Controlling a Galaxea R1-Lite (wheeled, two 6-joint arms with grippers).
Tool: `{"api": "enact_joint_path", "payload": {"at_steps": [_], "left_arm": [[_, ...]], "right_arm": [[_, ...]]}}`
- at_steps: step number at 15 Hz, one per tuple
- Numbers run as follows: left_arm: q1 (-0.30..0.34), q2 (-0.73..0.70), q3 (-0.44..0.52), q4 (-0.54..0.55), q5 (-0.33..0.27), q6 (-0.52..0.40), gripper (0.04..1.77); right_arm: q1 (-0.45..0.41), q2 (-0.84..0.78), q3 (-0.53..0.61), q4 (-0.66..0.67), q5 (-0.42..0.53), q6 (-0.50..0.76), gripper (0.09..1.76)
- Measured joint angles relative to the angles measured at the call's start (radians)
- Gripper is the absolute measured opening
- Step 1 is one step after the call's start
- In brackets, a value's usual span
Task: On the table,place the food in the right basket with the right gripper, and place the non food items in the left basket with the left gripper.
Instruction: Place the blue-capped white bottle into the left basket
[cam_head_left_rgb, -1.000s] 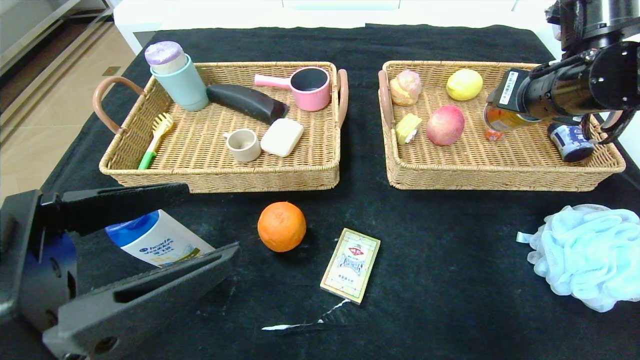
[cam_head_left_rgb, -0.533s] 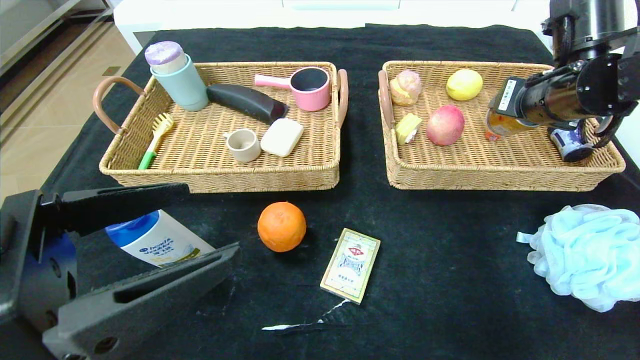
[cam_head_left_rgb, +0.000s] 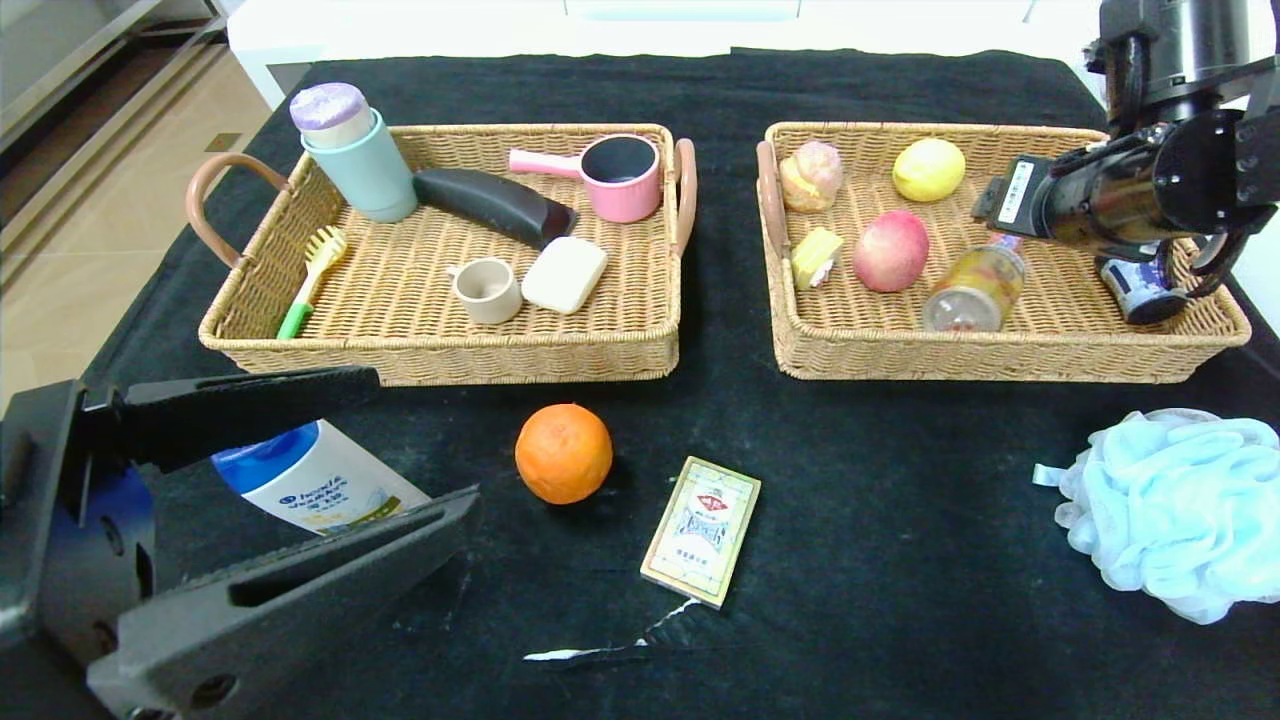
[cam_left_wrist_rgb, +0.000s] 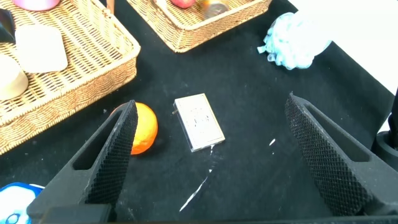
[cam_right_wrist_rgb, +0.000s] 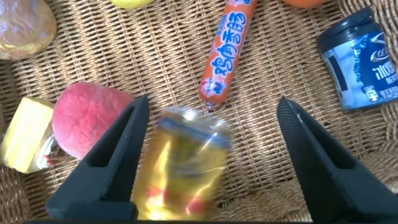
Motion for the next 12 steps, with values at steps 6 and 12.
{"api": "enact_joint_path", "payload": {"at_steps": [6, 12], "left_arm": [[0.000, 0.000, 0.000, 0.000, 0.000, 0.001, 1.72], [0.000, 0.002, 0.002, 0.000, 0.000, 0.001, 1.72]], "right_arm": [[0.039, -0.054, 0.033, 0.010, 0.003, -0.007, 1.62], [0.112, -0.203, 0.188, 0.014, 0.005, -0.089, 1.67]]}}
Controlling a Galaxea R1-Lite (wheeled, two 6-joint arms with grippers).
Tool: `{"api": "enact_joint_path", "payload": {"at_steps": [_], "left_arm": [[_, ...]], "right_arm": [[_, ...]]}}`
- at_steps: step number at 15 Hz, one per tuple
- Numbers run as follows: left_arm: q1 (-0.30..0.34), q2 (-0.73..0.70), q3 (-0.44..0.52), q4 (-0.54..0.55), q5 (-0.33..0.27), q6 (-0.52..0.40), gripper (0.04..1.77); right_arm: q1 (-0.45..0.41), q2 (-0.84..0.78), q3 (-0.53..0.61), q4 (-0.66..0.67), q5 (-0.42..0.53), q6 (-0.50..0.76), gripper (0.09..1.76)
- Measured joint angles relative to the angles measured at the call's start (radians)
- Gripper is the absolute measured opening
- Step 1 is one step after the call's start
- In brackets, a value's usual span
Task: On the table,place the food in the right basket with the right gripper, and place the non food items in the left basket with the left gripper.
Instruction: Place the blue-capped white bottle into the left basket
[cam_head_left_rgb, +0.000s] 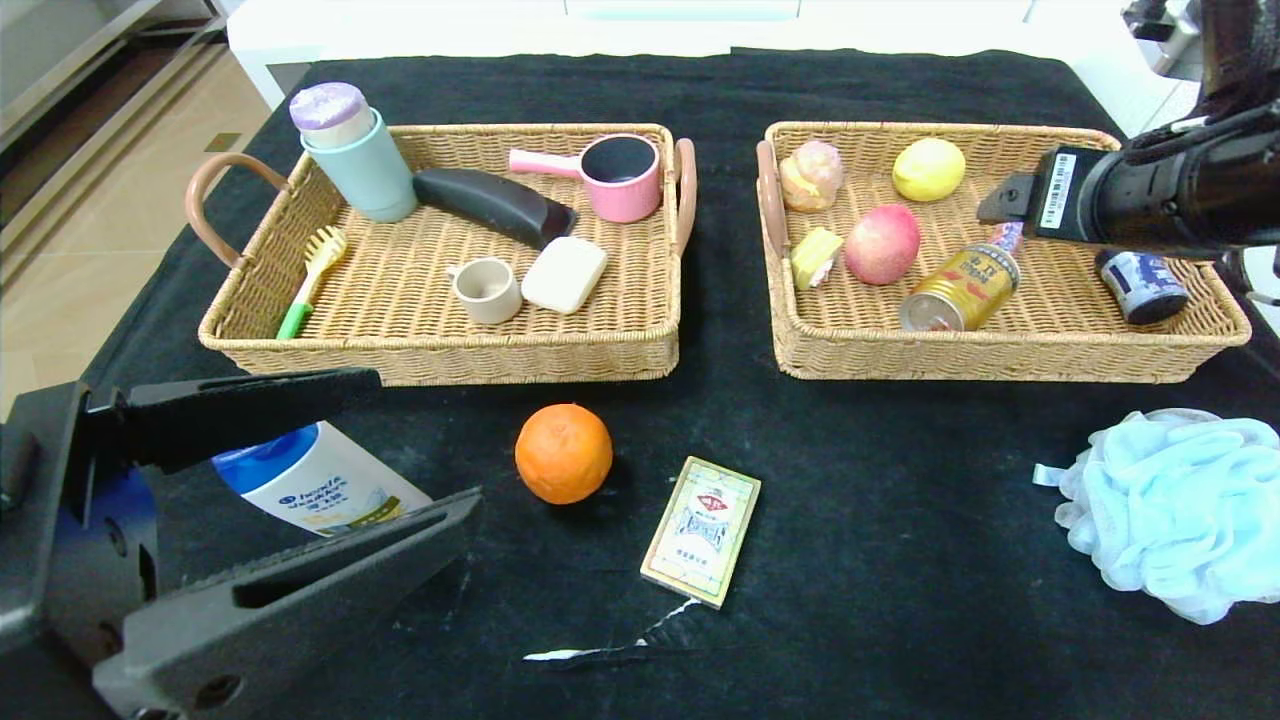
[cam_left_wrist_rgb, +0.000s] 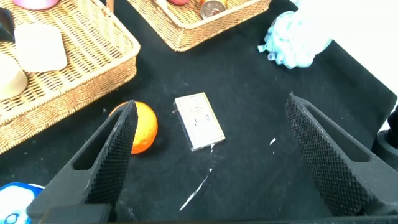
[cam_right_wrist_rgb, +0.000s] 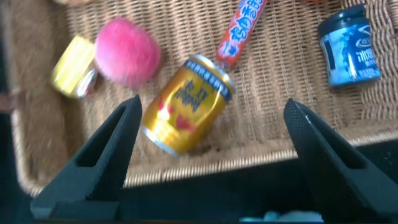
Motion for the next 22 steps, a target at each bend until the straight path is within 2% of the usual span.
{"api": "enact_joint_path", "payload": {"at_steps": [6, 9, 12, 14, 17, 20, 22], "left_arm": [[0.000, 0.000, 0.003, 0.001, 0.000, 0.000, 1.72], [0.000, -0.003, 0.002, 0.001, 0.001, 0.000, 1.72], [0.000, -0.003, 0.002, 0.001, 0.013, 0.007, 1.72], [0.000, -0.003, 0.003, 0.001, 0.013, 0.009, 1.72], [0.000, 0.000, 0.006, 0.001, 0.013, 0.009, 1.72], [0.000, 0.006, 0.010, 0.003, 0.017, 0.009, 1.72], [0.000, 0.013, 0.014, 0.003, 0.031, 0.010, 1.72]], "right_arm": [[0.129, -0.172, 0.126, 0.167, 0.047, -0.028, 1.69], [0.234, -0.239, 0.210, 0.173, 0.092, -0.051, 1.70], [0.337, -0.302, 0.319, 0.154, 0.167, -0.125, 1.70], [0.382, -0.335, 0.395, 0.070, 0.229, -0.164, 1.70], [0.405, -0.373, 0.553, -0.173, 0.353, -0.229, 1.70], [0.388, -0.399, 0.718, -0.409, 0.503, -0.296, 1.70], [0.355, -0.413, 0.810, -0.527, 0.565, -0.323, 1.70]]}}
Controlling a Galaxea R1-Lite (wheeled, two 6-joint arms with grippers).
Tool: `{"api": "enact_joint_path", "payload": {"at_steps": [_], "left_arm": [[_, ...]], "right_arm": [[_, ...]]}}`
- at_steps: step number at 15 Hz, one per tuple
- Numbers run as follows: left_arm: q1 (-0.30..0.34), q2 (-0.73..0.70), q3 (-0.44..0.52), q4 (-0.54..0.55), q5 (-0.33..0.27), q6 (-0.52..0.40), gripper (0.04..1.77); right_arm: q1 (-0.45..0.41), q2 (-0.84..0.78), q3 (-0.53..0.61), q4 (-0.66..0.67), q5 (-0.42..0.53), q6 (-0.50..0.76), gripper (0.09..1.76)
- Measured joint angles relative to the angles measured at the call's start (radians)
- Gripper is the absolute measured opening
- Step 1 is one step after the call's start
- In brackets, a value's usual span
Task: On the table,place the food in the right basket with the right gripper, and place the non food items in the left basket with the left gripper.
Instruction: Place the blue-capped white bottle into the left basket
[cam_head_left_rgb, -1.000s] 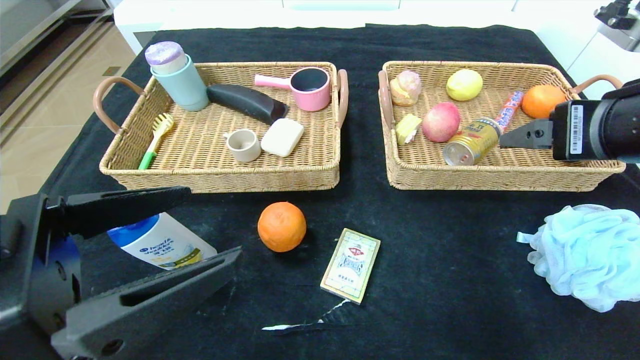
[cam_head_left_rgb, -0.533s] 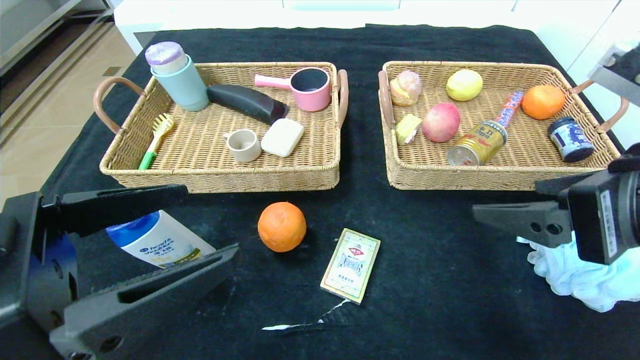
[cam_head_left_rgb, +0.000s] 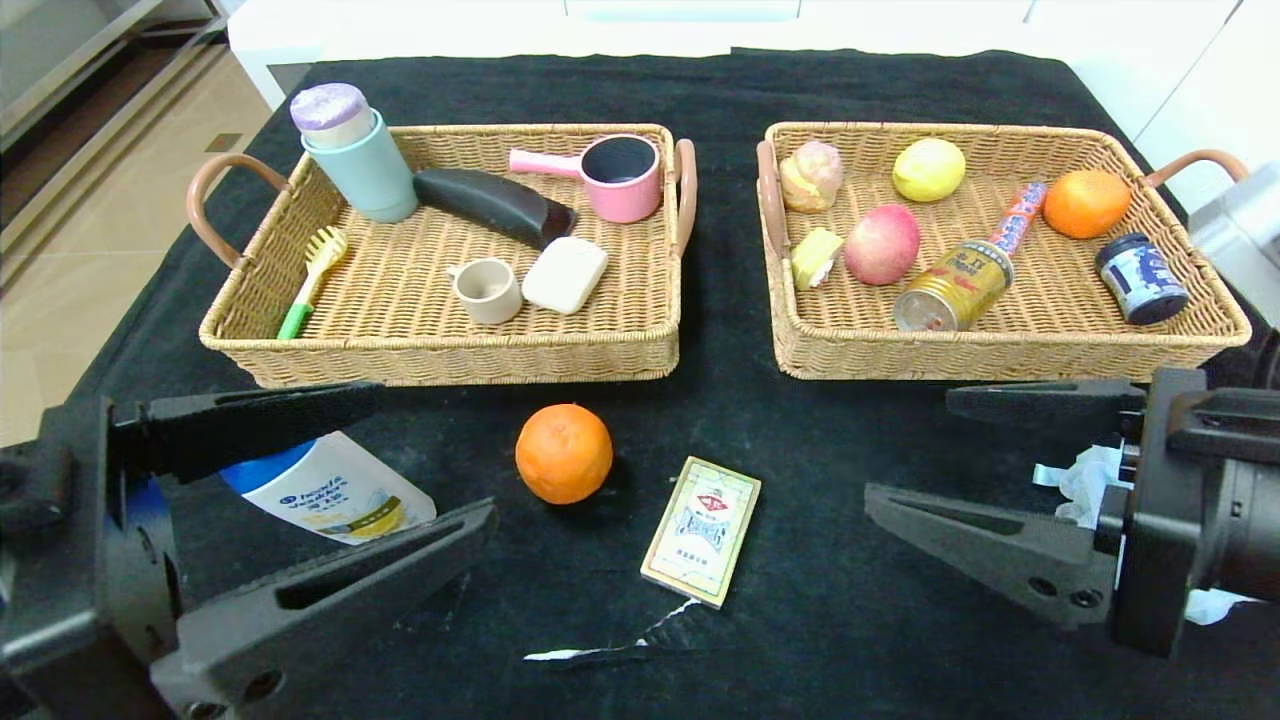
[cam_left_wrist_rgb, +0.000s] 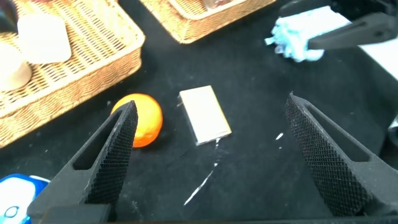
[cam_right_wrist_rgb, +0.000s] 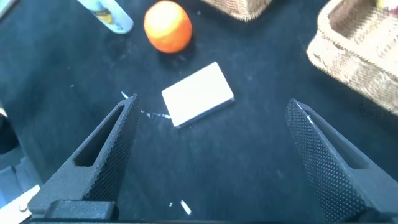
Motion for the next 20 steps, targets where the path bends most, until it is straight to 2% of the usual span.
{"api": "enact_joint_path", "payload": {"at_steps": [4, 7, 10, 11, 14, 17, 20], "left_arm": [[-0.024, 0.017, -0.006, -0.002, 0.045, 0.001, 1.72], [-0.030, 0.022, -0.010, -0.001, 0.056, 0.008, 1.72], [-0.028, 0.005, -0.047, -0.001, 0.158, 0.044, 1.72], [-0.021, -0.004, -0.063, 0.011, 0.171, 0.046, 1.72], [0.036, -0.052, -0.114, 0.186, 0.169, 0.047, 1.72], [0.102, -0.137, -0.186, 0.372, 0.127, 0.040, 1.72], [0.164, -0.229, -0.190, 0.503, 0.099, 0.039, 1.72]], "right_arm": [[-0.038, -0.029, 0.133, -0.180, 0.029, -0.006, 1.70], [-0.049, -0.037, 0.166, -0.201, 0.053, -0.005, 1.70], [-0.052, -0.034, 0.171, -0.203, 0.051, -0.005, 1.70], [-0.053, -0.031, 0.172, -0.203, 0.050, -0.005, 1.70], [-0.055, -0.017, 0.176, -0.204, 0.048, -0.007, 1.70], [-0.064, -0.004, 0.182, -0.204, 0.048, -0.012, 1.70], [-0.065, 0.001, 0.187, -0.206, 0.048, -0.014, 1.70]]}}
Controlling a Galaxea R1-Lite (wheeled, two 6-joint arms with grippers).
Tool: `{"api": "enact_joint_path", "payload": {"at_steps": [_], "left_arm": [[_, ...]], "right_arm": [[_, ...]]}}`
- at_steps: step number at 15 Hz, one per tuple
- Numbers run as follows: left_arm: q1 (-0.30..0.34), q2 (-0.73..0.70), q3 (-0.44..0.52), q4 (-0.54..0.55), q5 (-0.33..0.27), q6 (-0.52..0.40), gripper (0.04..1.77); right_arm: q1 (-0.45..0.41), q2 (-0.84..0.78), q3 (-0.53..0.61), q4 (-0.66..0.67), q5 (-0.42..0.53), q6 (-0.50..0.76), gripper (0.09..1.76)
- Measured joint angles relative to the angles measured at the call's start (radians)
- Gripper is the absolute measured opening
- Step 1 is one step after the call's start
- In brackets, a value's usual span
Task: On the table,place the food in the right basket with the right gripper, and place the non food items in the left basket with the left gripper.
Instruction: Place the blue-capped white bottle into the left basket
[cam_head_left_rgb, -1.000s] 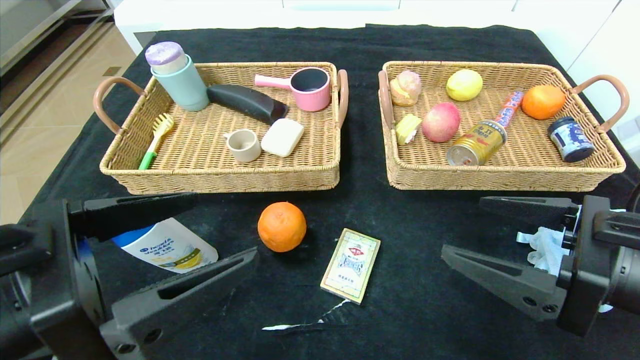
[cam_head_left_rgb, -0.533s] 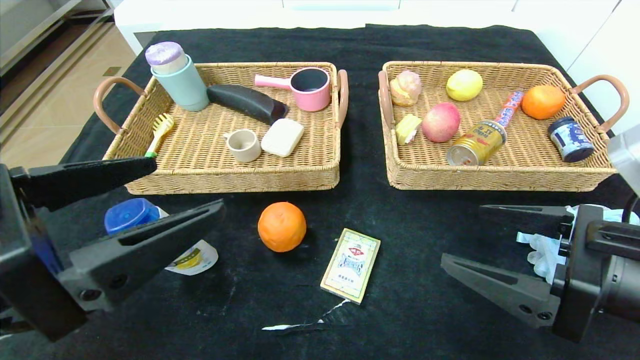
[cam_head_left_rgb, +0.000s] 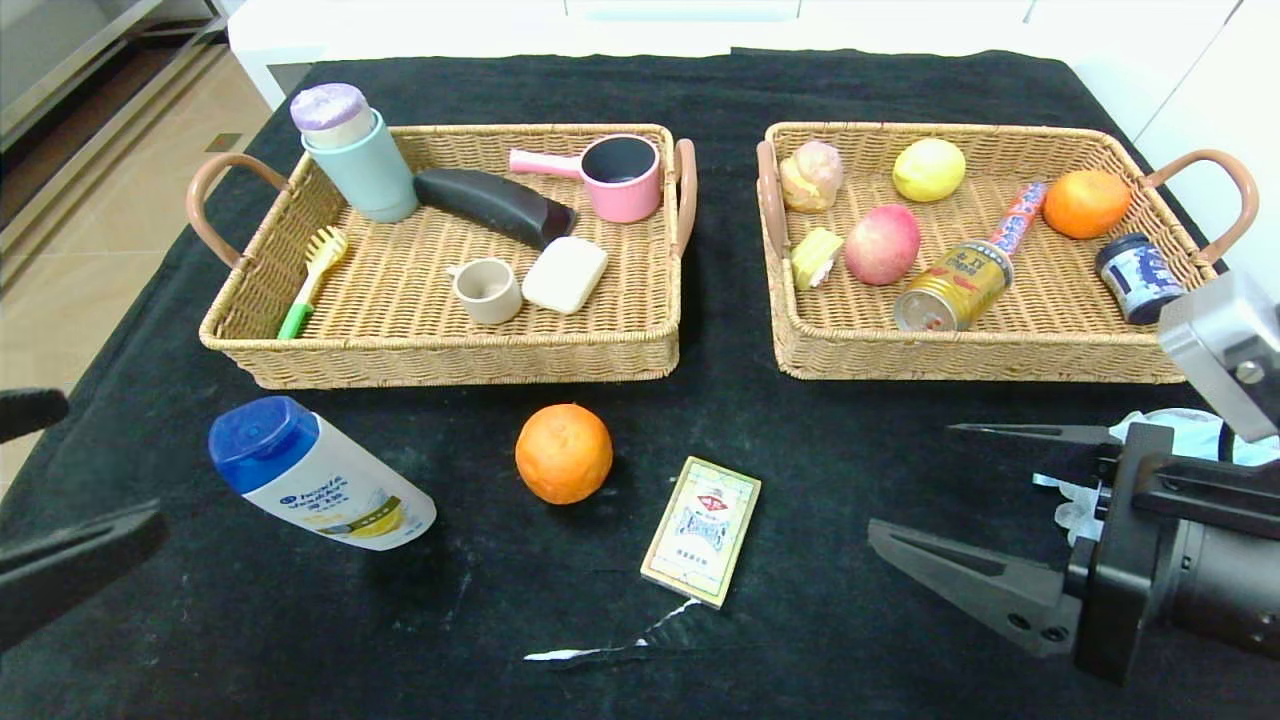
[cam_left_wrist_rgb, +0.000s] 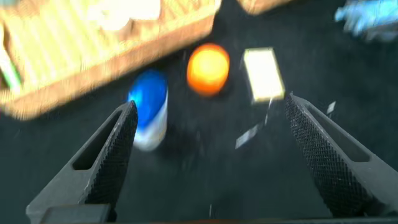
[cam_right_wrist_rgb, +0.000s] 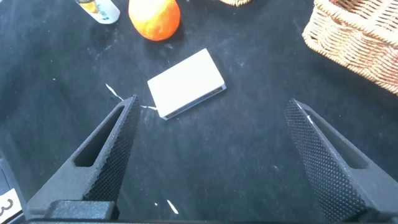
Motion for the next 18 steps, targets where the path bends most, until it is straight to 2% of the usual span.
{"api": "enact_joint_path", "payload": {"at_steps": [3, 7, 10, 14, 16, 18], "left_arm": [[0.037, -0.084, 0.067, 0.049, -0.014, 0.001, 1.72], [0.081, -0.189, 0.211, 0.048, -0.091, -0.002, 1.72], [0.108, -0.233, 0.302, 0.034, -0.100, -0.006, 1.72], [0.117, -0.240, 0.331, 0.033, -0.091, -0.020, 1.72], [0.142, -0.226, 0.331, 0.030, -0.088, -0.024, 1.72], [0.167, -0.204, 0.333, -0.016, -0.088, -0.024, 1.72]], "right_arm": [[-0.003, 0.008, 0.000, -0.001, -0.001, -0.001, 1.70], [-0.003, 0.019, 0.000, -0.004, -0.001, -0.002, 1.70], [-0.003, 0.023, 0.002, -0.010, -0.001, -0.002, 1.70], [-0.003, 0.031, 0.002, -0.015, -0.003, -0.002, 1.70], [-0.005, 0.034, 0.002, -0.015, -0.004, -0.002, 1.70], [-0.006, 0.035, 0.002, -0.015, -0.004, -0.002, 1.70]]}}
